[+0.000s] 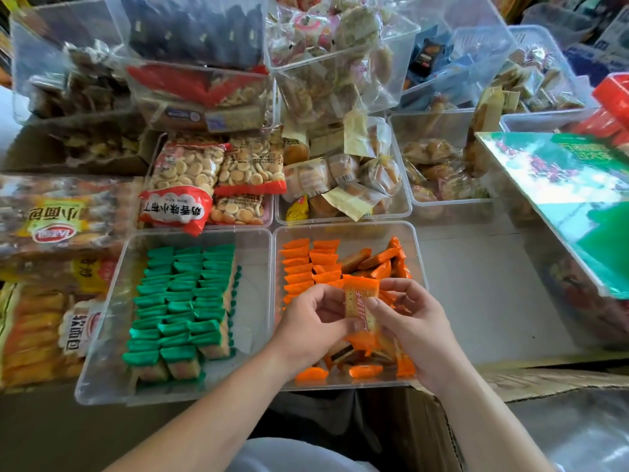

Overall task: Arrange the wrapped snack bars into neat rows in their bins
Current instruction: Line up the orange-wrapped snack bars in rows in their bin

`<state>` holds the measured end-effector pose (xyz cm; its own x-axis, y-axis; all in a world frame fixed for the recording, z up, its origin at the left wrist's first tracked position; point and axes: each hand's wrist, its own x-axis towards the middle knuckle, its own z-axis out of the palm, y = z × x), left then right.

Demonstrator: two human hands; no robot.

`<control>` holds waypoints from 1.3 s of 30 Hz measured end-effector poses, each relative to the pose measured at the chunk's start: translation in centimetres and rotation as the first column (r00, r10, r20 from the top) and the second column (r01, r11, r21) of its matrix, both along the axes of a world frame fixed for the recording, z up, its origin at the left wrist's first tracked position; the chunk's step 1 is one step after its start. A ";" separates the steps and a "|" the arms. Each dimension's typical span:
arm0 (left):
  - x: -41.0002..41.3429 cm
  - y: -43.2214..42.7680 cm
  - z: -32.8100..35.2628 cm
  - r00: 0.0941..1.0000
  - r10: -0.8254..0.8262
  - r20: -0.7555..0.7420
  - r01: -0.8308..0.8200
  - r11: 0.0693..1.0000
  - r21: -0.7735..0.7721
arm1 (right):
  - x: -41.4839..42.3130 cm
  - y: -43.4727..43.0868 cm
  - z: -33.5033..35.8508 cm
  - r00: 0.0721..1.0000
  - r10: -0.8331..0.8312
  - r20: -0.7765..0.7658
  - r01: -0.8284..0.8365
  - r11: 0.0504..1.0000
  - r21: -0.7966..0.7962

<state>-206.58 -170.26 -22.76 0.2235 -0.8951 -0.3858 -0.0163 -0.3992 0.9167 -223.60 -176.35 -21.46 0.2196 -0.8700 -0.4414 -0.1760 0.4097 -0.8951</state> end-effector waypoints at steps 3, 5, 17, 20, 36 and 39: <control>0.9 0.5 -0.4 0.999 0.023 0.037 -0.022 1.000 -0.022 | 0.0 0.4 -0.2 0.998 0.039 -0.051 -0.042 0.997 -0.065; 1.7 0.8 -0.5 0.991 0.018 0.131 -0.014 1.000 -0.026 | -0.3 0.5 -0.2 0.990 0.034 -0.135 -0.050 0.992 -0.117; 4.8 -2.5 -2.7 0.646 -0.393 0.655 0.362 0.913 0.190 | -1.5 0.3 0.5 0.975 -0.079 -0.209 0.051 0.990 -0.134; 4.2 -3.8 -4.1 0.596 -0.455 0.662 0.409 0.881 0.238 | -1.7 0.4 1.0 0.964 -0.067 -0.256 0.013 0.978 -0.208; 1.3 -4.8 -8.2 0.042 -0.479 0.877 0.525 0.757 0.388 | -2.5 -0.6 1.0 0.976 -0.063 -0.207 0.029 0.986 -0.163; 1.5 -4.4 -7.9 0.044 -0.421 0.906 0.491 0.799 0.347 | -2.2 -0.2 1.1 0.973 -0.050 -0.226 0.010 0.985 -0.175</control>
<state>-205.07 -174.70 -30.71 -0.0937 -0.9750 -0.2016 -0.9943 0.0815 0.0681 -225.82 -176.57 -20.40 0.1029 -0.9416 -0.3205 -0.3738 0.2620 -0.8897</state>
